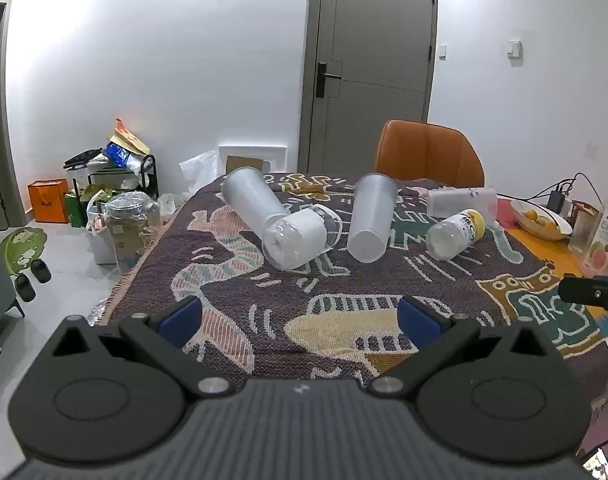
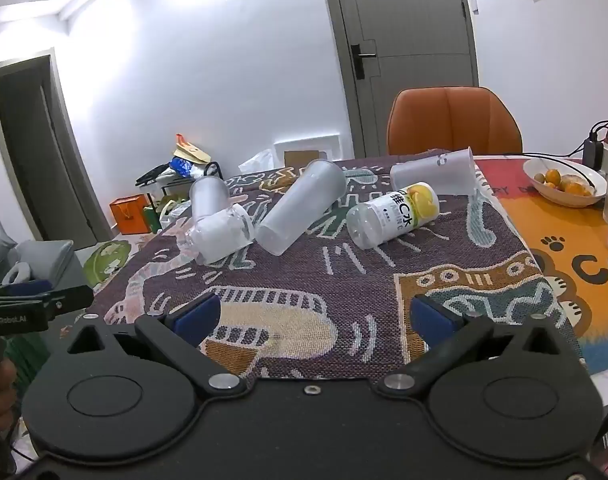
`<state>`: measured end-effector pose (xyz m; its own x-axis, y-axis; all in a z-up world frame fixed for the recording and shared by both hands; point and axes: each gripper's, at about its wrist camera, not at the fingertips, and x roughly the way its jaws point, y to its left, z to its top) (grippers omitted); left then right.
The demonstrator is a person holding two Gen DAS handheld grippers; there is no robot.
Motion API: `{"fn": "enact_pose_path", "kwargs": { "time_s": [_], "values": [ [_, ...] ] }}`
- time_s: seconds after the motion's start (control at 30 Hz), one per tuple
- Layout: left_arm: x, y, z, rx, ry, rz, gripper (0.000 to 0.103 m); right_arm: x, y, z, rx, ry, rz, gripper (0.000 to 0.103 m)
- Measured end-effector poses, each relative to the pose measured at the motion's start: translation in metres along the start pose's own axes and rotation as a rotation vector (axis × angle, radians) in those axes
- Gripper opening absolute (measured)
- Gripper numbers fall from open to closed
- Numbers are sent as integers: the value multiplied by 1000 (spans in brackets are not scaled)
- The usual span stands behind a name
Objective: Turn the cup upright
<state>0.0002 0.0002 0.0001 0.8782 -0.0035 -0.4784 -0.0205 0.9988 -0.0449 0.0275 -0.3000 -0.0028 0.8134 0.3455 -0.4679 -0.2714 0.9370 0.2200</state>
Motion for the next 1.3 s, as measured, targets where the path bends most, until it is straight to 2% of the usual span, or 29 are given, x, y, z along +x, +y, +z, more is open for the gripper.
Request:
{"fn": "enact_pose_path", "kwargs": {
  "time_s": [1.3],
  "values": [
    [-2, 2, 0, -7, -9, -1, 103, 3, -1, -1, -15, 2, -10, 103]
  ]
}}
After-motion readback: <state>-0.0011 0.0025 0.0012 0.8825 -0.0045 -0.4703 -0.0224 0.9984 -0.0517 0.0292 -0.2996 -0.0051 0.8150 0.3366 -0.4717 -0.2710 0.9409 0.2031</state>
